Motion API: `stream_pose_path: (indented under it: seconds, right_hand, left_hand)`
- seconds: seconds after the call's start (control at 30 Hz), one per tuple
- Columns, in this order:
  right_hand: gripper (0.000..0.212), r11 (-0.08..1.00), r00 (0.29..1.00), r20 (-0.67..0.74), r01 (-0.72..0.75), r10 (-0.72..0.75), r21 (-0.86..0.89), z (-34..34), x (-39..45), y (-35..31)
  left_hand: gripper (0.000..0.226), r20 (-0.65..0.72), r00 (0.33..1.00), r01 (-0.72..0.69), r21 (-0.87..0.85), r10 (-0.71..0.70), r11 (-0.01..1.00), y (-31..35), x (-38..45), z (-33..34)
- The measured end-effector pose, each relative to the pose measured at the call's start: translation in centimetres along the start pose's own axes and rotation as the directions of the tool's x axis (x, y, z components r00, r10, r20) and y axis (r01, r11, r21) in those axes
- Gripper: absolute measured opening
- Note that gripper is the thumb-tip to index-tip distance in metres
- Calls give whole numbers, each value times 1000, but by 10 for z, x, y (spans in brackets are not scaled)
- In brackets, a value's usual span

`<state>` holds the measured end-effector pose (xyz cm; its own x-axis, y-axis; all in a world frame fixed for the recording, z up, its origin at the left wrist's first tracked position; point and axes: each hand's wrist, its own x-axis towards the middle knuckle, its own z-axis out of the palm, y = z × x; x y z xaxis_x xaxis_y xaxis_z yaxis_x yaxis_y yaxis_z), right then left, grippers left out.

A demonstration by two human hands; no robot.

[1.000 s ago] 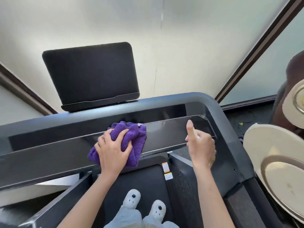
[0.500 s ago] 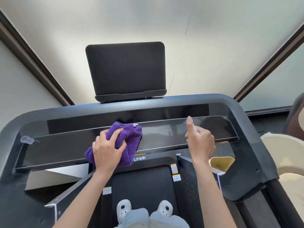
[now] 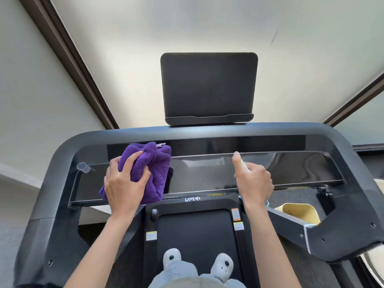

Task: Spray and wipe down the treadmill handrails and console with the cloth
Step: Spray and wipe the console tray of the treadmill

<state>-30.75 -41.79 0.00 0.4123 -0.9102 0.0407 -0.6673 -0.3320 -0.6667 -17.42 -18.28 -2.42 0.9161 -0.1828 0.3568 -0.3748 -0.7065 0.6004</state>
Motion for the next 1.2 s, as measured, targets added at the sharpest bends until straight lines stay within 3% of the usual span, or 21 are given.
stream_pose_path:
  seconds: [0.2, 0.3, 0.5, 0.57, 0.67, 0.73, 0.87, 1.0, 1.07, 1.2]
  right_hand:
    - [91, 998, 986, 163, 53, -49, -26, 29, -28, -38]
    - [74, 996, 968, 233, 94, -93, 9, 44, -42, -53]
    - [57, 993, 962, 249, 117, -108, -19, 56, -49, -68]
    - [62, 994, 967, 232, 112, -110, 1, 58, -47, -64]
    - [91, 995, 978, 183, 94, -99, 35, 59, -42, -55]
    - [99, 995, 982, 160, 91, -98, 48, 58, -38, -51]
    - [102, 994, 983, 153, 96, -104, 57, 52, -33, -46]
    - [102, 992, 981, 155, 110, -118, 59, 49, -29, -42]
    - [101, 991, 977, 169, 117, -127, 64, 49, -27, -42]
    - [100, 987, 970, 190, 137, -150, 83, 51, -25, -46]
  left_hand:
    - [39, -48, 996, 79, -15, -80, 997, -28, 5, -24]
    - [38, -73, 992, 105, -11, -106, 994, -39, 3, -34]
    - [38, -112, 984, 142, 6, -140, 990, -58, -6, -45]
    - [36, -121, 985, 128, 14, -125, 992, -61, -7, -45]
    - [40, -119, 986, 119, 11, -117, 993, -60, -5, -40]
    - [42, -115, 989, 94, 25, -90, 995, -58, -3, -31]
    - [54, 58, 998, -27, 184, 16, 982, -48, -3, 0]
    - [74, 265, 958, -225, 455, 110, 862, -54, -12, 19]
    - [77, 283, 954, -232, 475, 102, 849, -59, -11, 20]
    - [68, 251, 968, -99, 445, -18, 890, -55, 22, 34]
